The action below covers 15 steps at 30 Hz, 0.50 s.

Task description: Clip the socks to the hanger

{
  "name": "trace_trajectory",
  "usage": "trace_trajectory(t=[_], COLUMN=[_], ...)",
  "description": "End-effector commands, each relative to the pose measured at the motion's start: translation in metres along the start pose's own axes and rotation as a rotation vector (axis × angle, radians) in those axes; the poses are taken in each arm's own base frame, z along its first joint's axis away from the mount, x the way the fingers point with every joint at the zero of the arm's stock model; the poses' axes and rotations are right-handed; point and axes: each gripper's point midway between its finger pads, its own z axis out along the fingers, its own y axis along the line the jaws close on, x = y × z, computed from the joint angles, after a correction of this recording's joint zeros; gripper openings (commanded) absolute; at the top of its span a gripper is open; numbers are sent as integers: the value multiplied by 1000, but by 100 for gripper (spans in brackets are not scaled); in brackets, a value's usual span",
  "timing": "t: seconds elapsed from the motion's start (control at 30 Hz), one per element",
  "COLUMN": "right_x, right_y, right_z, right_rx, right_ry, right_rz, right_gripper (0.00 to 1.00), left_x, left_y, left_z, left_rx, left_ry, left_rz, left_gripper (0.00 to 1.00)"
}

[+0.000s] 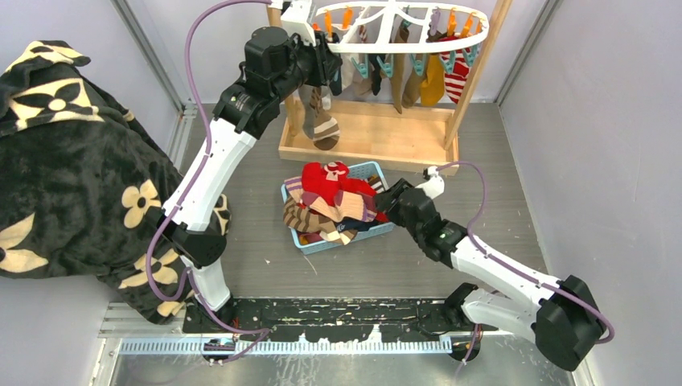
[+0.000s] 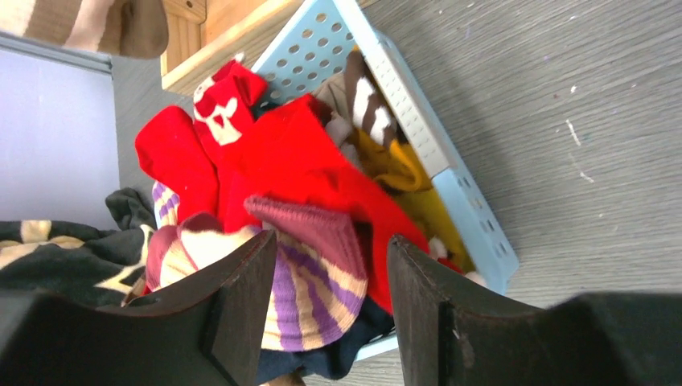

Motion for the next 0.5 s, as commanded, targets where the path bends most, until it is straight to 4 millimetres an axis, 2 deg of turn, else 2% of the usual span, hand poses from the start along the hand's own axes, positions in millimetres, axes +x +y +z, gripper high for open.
trace_trajectory(t=[0.0,0.2,0.47], right_x=[-12,-3,-24], right_y=[22,13,24], right_z=[-4,-3,-17], right_rx=[-91,-96,-132], right_ry=[137,232,180], right_rz=[26,-54,-145], right_gripper=[57,57,56], left_x=[-37,-37,-35], left_y=[-19,-19,-18], left_z=[-22,-22,-23], left_rx=[72,71,67], left_ry=[-97,-95,-89], left_rz=[-5,-3,1], left_gripper=[0,0,0])
